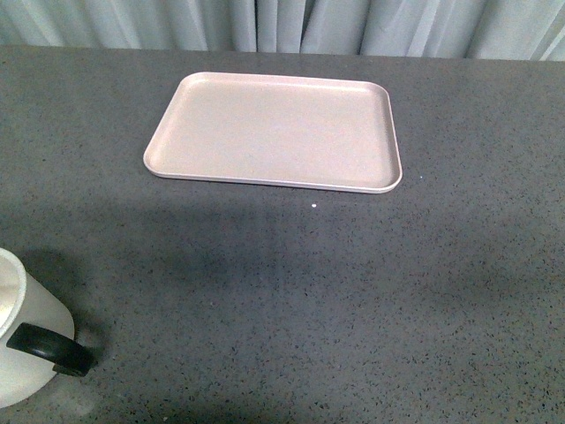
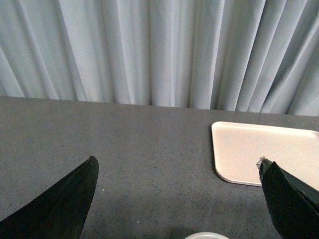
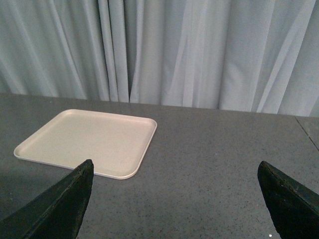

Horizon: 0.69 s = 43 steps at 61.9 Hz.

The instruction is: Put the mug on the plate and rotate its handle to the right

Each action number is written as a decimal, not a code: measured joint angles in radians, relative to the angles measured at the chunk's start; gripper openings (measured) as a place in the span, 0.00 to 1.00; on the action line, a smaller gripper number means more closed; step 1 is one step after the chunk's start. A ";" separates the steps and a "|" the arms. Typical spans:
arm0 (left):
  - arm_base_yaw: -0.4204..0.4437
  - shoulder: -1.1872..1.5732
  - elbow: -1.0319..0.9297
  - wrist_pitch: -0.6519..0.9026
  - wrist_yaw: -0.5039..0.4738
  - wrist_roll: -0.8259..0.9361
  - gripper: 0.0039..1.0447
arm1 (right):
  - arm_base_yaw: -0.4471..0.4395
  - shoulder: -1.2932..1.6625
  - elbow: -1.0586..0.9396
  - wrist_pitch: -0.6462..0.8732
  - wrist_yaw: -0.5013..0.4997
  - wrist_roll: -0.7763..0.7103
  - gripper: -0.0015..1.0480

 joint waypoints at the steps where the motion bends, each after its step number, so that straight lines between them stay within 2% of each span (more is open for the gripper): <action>1: 0.000 0.000 0.000 0.000 0.000 0.000 0.91 | 0.000 0.000 0.000 0.000 0.000 0.000 0.91; 25: 0.000 0.000 0.000 0.000 0.000 0.000 0.91 | 0.000 0.000 0.000 0.000 0.000 0.000 0.91; 27: 0.005 0.025 0.015 -0.045 0.013 -0.010 0.91 | 0.000 0.000 0.000 0.000 0.000 0.000 0.91; 31: 0.021 0.197 0.143 -0.321 0.066 -0.026 0.91 | 0.000 0.000 0.000 0.000 0.000 0.000 0.91; 35: 0.043 0.357 0.216 -0.441 0.091 -0.020 0.91 | 0.000 0.000 0.000 0.000 -0.001 0.000 0.91; 43: 0.097 0.611 0.280 -0.374 0.165 0.041 0.91 | 0.000 0.000 0.000 0.000 0.000 0.000 0.91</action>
